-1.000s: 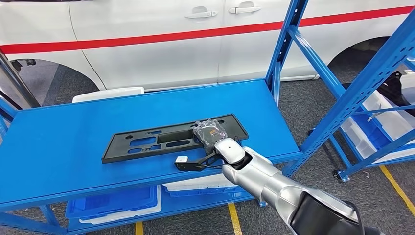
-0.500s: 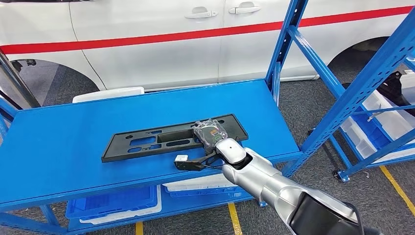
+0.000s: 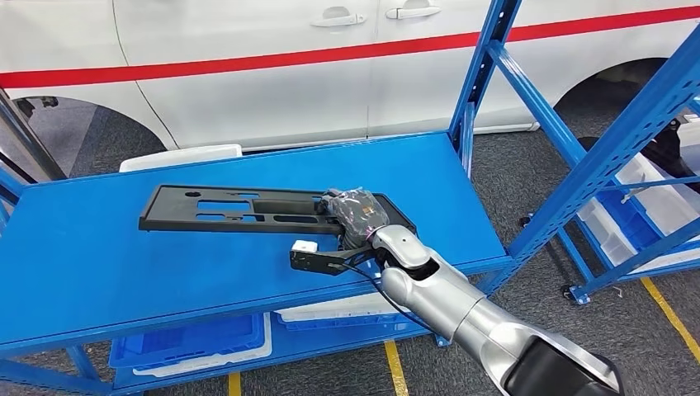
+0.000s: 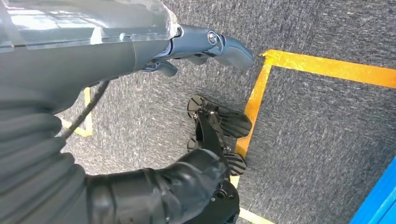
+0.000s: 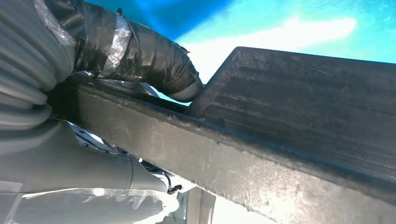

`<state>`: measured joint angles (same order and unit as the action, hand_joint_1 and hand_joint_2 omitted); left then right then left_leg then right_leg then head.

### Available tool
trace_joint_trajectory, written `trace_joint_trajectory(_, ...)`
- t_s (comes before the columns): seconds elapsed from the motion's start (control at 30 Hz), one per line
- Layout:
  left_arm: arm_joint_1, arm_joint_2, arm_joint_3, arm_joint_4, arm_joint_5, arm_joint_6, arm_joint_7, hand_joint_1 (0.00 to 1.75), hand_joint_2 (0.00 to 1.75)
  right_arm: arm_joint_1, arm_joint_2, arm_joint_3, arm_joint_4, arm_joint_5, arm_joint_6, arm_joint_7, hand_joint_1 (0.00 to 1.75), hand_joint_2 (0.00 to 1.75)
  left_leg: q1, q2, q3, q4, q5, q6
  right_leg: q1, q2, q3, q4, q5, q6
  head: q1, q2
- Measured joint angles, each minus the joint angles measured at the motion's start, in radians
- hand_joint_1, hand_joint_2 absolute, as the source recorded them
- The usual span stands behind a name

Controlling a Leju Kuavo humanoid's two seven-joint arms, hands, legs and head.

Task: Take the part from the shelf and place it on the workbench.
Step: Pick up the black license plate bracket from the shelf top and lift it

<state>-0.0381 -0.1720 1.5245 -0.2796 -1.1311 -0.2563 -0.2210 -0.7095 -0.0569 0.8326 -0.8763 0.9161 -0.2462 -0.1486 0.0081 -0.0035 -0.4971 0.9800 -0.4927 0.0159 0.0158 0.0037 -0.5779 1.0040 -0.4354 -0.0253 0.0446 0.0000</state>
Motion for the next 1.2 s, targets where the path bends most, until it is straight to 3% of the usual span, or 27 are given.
trace_joint_trajectory(0.1, 0.001, -0.001, 0.001, -0.002, -0.005, 0.005, 0.007, 0.00, 1.75, 0.007, -0.006, -0.011, -0.031, -0.028, -0.010, -0.022, 1.75, 1.75, -0.001, 0.000, -0.002, 0.002, -0.001, 0.001, -0.001, 0.000, -0.001, -0.002, 0.001, 0.001, 0.000, 0.000)
trace_joint_trajectory(0.2, 0.003, -0.005, 0.001, -0.010, -0.010, 0.019, 0.014, 0.00, 1.75, 0.014, -0.025, -0.042, -0.128, -0.089, -0.022, -0.044, 1.75, 1.75, 0.001, 0.001, 0.001, -0.009, 0.015, 0.016, -0.004, 0.000, 0.000, -0.009, 0.008, 0.014, 0.000, 0.000)
trace_joint_trajectory(0.23, 0.003, -0.008, 0.001, -0.013, -0.011, 0.021, 0.015, 0.00, 1.75, 0.016, -0.035, -0.059, -0.173, -0.106, -0.025, -0.051, 1.75, 1.75, 0.004, 0.002, 0.004, -0.022, 0.025, 0.022, -0.004, 0.001, -0.005, -0.001, -0.002, 0.019, 0.000, 0.000)
trace_joint_trajectory(0.3, 0.003, -0.014, 0.002, -0.018, -0.015, 0.020, 0.016, 0.00, 1.75, 0.022, -0.056, -0.096, -0.264, -0.118, -0.042, -0.066, 1.75, 1.75, 0.012, 0.006, 0.007, -0.041, 0.038, 0.029, -0.010, 0.001, -0.037, 0.071, -0.054, 0.028, 0.000, 0.000)
trace_joint_trajectory(0.37, 0.005, -0.017, 0.002, -0.024, -0.019, 0.018, 0.018, 0.00, 1.75, 0.037, -0.077, -0.129, -0.349, -0.096, -0.079, -0.079, 1.75, 1.75, 0.014, 0.006, 0.001, -0.038, 0.039, 0.030, -0.022, 0.001, -0.095, 0.201, -0.114, 0.040, 0.000, 0.000)
trace_joint_trajectory(0.4, 0.006, -0.018, 0.002, -0.026, -0.022, 0.017, 0.019, 0.00, 1.75, 0.050, -0.087, -0.140, -0.385, -0.073, -0.103, -0.082, 1.75, 1.75, 0.016, 0.006, -0.002, -0.033, 0.038, 0.028, -0.029, 0.001, -0.115, 0.247, -0.124, 0.047, 0.000, 0.000)
trace_joint_trajectory(0.43, 0.007, -0.019, 0.002, -0.029, -0.026, 0.017, 0.021, 0.00, 1.75, 0.064, -0.098, -0.149, -0.419, -0.043, -0.129, -0.084, 1.75, 1.75, 0.020, 0.006, -0.006, -0.026, 0.035, 0.024, -0.037, 0.000, -0.122, 0.262, -0.116, 0.054, 0.000, 0.000)
trace_joint_trajectory(0.47, 0.008, -0.020, 0.002, -0.031, -0.030, 0.017, 0.022, 0.00, 1.75, 0.076, -0.108, -0.155, -0.447, -0.009, -0.158, -0.085, 1.75, 1.75, 0.025, 0.005, -0.010, -0.017, 0.031, 0.018, -0.044, -0.001, -0.108, 0.233, -0.089, 0.062, 0.000, 0.000)
trace_joint_trajectory(0.53, 0.010, -0.023, 0.002, -0.036, -0.040, 0.015, 0.024, 0.00, 1.75, 0.092, -0.131, -0.161, -0.499, 0.056, -0.211, -0.085, 1.75, 1.75, 0.034, 0.004, -0.023, 0.007, 0.017, -0.001, -0.055, -0.003, -0.050, 0.115, -0.036, 0.079, 0.001, 0.000)
trace_joint_trajectory(0.57, 0.010, -0.024, 0.002, -0.040, -0.045, 0.014, 0.025, 0.00, 1.75, 0.099, -0.141, -0.163, -0.523, 0.078, -0.231, -0.086, 1.75, 1.75, 0.036, 0.004, -0.031, 0.020, 0.011, -0.011, -0.055, -0.002, -0.029, 0.074, -0.020, 0.079, 0.000, 0.000)
trace_joint_trajectory(0.6, 0.010, -0.025, 0.002, -0.043, -0.049, 0.013, 0.026, 0.00, 1.75, 0.106, -0.152, -0.163, -0.547, 0.093, -0.245, -0.088, 1.75, 1.75, 0.035, 0.003, -0.037, 0.031, 0.006, -0.020, -0.053, 0.001, -0.021, 0.054, -0.019, 0.075, 0.001, 0.000)
trace_joint_trajectory(0.73, 0.011, -0.028, 0.002, -0.048, -0.061, 0.012, 0.030, 0.00, 1.75, 0.134, -0.189, -0.156, -0.626, 0.076, -0.256, -0.117, 1.75, 1.75, 0.038, 0.000, -0.057, 0.053, -0.004, -0.045, -0.047, 0.004, -0.043, 0.062, -0.021, 0.029, 0.001, 0.000)
trace_joint_trajectory(0.8, 0.011, -0.028, 0.001, -0.049, -0.066, 0.014, 0.031, 0.00, 1.75, 0.145, -0.202, -0.150, -0.668, 0.049, -0.255, -0.139, 1.75, 1.75, 0.039, 0.002, -0.086, 0.120, -0.063, -0.046, -0.045, 0.002, -0.057, 0.058, -0.009, 0.009, 0.000, 0.000)
trace_joint_trajectory(0.87, 0.011, -0.027, 0.001, -0.049, -0.070, 0.018, 0.031, 0.00, 1.75, 0.158, -0.214, -0.140, -0.709, 0.023, -0.251, -0.157, 1.75, 1.75, 0.034, 0.003, -0.132, 0.245, -0.144, -0.042, -0.036, 0.000, -0.072, 0.058, 0.002, -0.003, 0.000, 0.000)
trace_joint_trajectory(0.9, 0.011, -0.027, 0.001, -0.049, -0.071, 0.019, 0.032, 0.00, 1.75, 0.166, -0.220, -0.133, -0.729, 0.010, -0.244, -0.164, 1.75, 1.75, 0.030, 0.003, -0.147, 0.296, -0.168, -0.038, -0.030, -0.002, -0.079, 0.058, 0.008, -0.006, 0.000, 0.000)
trace_joint_trajectory(0.93, 0.011, -0.027, 0.001, -0.049, -0.071, 0.020, 0.032, 0.00, 1.75, 0.174, -0.227, -0.126, -0.747, -0.002, -0.233, -0.170, 1.75, 1.75, 0.025, 0.003, -0.147, 0.318, -0.172, -0.032, -0.024, -0.003, -0.086, 0.058, 0.014, -0.009, 0.000, 0.000)
trace_joint_trajectory(1.0, 0.011, -0.027, 0.001, -0.049, -0.075, 0.021, 0.031, 0.00, 1.75, 0.187, -0.239, -0.113, -0.786, -0.037, -0.198, -0.179, 1.75, 1.75, 0.012, 0.002, -0.095, 0.257, -0.129, -0.010, -0.011, -0.003, -0.101, 0.058, 0.028, -0.014, 0.000, 0.000)
trace_joint_trajectory(1.07, 0.010, -0.027, 0.001, -0.052, -0.081, 0.020, 0.028, 0.00, 1.75, 0.194, -0.249, -0.105, -0.827, -0.113, -0.139, -0.196, 1.75, 1.75, -0.004, 0.005, -0.009, 0.121, -0.085, 0.019, -0.003, -0.003, -0.113, 0.057, 0.044, -0.014, 0.001, 0.000)
trace_joint_trajectory(1.1, 0.009, -0.028, 0.001, -0.054, -0.085, 0.018, 0.025, 0.00, 1.75, 0.199, -0.253, -0.103, -0.847, -0.173, -0.097, -0.214, 1.75, 1.75, -0.011, 0.007, 0.017, 0.073, -0.074, 0.027, -0.002, -0.004, -0.115, 0.055, 0.052, -0.011, 0.001, 0.000)
trace_joint_trajectory(1.13, 0.009, -0.029, 0.001, -0.057, -0.087, 0.017, 0.022, 0.00, 1.75, 0.205, -0.256, -0.101, -0.867, -0.234, -0.055, -0.234, 1.75, 1.75, -0.015, 0.009, 0.029, 0.045, -0.070, 0.031, -0.004, -0.005, -0.116, 0.052, 0.061, -0.006, 0.001, 0.000)
trace_joint_trajectory(1.2, 0.009, -0.031, 0.001, -0.062, -0.090, 0.014, 0.017, 0.00, 1.75, 0.216, -0.260, -0.097, -0.903, -0.328, 0.013, -0.269, 1.75, 1.75, -0.019, 0.011, 0.022, 0.028, -0.050, 0.032, -0.007, -0.008, -0.115, 0.040, 0.083, 0.007, 0.001, 0.000)
